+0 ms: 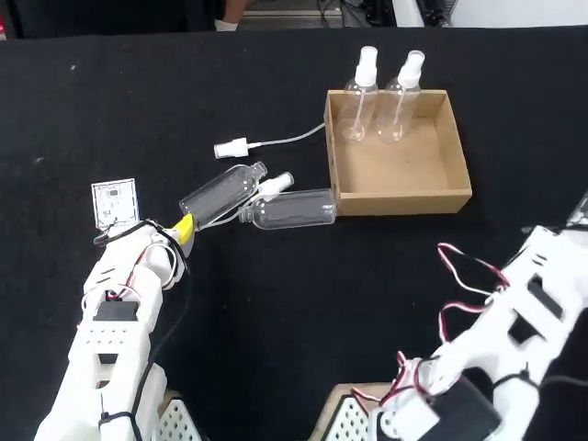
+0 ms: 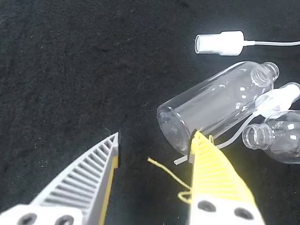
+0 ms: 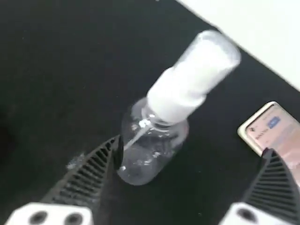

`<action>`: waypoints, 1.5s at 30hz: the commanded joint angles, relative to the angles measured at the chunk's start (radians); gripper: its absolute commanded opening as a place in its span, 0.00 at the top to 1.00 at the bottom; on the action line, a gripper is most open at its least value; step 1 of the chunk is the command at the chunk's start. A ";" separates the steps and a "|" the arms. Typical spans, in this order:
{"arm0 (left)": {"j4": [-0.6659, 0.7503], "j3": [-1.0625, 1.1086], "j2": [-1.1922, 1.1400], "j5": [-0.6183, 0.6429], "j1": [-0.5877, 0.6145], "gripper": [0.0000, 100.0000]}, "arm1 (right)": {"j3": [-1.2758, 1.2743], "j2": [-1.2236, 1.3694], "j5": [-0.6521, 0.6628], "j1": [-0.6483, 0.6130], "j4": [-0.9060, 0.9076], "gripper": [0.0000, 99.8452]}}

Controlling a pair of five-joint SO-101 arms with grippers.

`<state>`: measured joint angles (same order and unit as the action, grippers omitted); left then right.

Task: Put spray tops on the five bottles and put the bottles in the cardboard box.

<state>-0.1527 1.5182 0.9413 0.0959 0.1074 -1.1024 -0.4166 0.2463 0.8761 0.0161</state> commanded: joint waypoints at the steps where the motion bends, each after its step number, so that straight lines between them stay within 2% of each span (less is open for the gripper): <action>1: 0.017 -0.012 0.018 -0.006 -0.007 0.76 | 0.110 0.068 0.008 -0.025 0.002 0.61; 7: 0.017 -0.010 0.018 -0.066 -0.010 0.76 | 0.199 0.188 0.008 -0.025 0.002 0.61; 15: 0.017 -0.010 0.018 -0.074 -0.012 0.76 | 0.278 0.291 0.008 -0.025 0.002 0.74; 24: 0.017 -0.010 0.018 -0.075 -0.010 0.76 | 0.286 0.298 0.008 -0.025 0.002 0.75; 29: 0.017 -0.010 0.018 -0.075 -0.008 0.76 | 0.283 0.300 0.008 -0.017 0.000 0.99; 35: 0.017 -0.010 0.018 -0.075 -0.008 0.76 | 0.295 0.282 0.006 -0.002 0.012 0.99; 37: 0.017 -0.010 0.018 -0.075 -0.008 0.76 | 0.320 0.251 0.006 0.000 0.068 0.99; 40: 0.017 -0.012 0.018 -0.075 -0.008 0.76 | 0.395 0.168 0.003 -0.015 0.249 0.99; 45: 0.017 -0.012 0.018 -0.075 -0.010 0.76 | 0.559 0.015 -0.005 -0.132 0.589 0.99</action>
<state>-0.1527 1.5182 0.9413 0.0269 0.1074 -0.7081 -0.2493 0.2478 0.8393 0.3613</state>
